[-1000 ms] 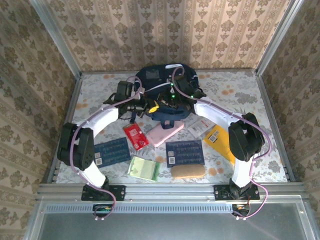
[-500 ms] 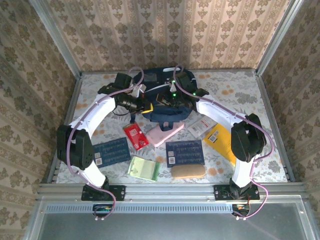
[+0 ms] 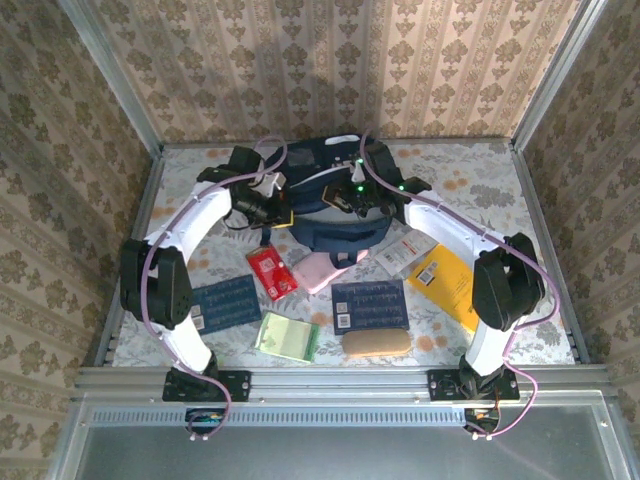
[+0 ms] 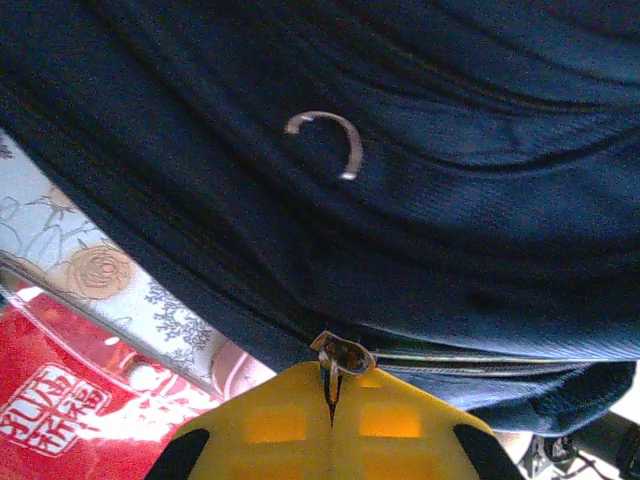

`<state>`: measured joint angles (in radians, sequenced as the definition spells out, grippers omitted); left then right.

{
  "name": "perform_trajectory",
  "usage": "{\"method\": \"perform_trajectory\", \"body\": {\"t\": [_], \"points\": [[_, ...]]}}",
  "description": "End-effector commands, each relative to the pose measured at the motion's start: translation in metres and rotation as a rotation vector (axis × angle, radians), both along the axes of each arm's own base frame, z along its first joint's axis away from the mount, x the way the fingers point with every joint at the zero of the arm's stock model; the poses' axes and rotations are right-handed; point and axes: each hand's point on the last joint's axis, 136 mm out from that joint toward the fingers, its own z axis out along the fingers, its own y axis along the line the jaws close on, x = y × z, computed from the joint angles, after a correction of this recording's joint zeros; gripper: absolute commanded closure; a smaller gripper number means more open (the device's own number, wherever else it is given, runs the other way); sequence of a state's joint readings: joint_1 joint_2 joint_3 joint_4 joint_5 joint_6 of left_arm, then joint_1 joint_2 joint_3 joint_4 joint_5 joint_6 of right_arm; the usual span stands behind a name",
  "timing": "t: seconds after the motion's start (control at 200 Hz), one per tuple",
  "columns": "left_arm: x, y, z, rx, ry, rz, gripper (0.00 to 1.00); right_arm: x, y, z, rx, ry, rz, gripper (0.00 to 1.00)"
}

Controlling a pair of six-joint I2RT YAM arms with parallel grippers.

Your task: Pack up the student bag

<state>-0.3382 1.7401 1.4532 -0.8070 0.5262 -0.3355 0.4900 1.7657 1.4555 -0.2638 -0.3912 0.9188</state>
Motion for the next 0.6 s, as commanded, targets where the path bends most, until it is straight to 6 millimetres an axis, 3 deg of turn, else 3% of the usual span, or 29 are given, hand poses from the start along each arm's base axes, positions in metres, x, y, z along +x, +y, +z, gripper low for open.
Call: {"method": "perform_trajectory", "body": {"t": [0.0,0.32,0.595], "points": [[0.025,0.02,-0.007,0.044,-0.034,0.075,1.0,0.004,-0.01,0.049,0.072,-0.104,-0.01,1.0],[0.073,0.047,-0.031,-0.009,-0.005,0.233,1.0,0.012,-0.016,0.082,0.153,-0.131,0.005,1.0],[0.126,0.065,-0.039,-0.043,-0.002,0.316,1.0,0.013,-0.011,0.094,0.189,-0.131,0.016,1.0]]}}
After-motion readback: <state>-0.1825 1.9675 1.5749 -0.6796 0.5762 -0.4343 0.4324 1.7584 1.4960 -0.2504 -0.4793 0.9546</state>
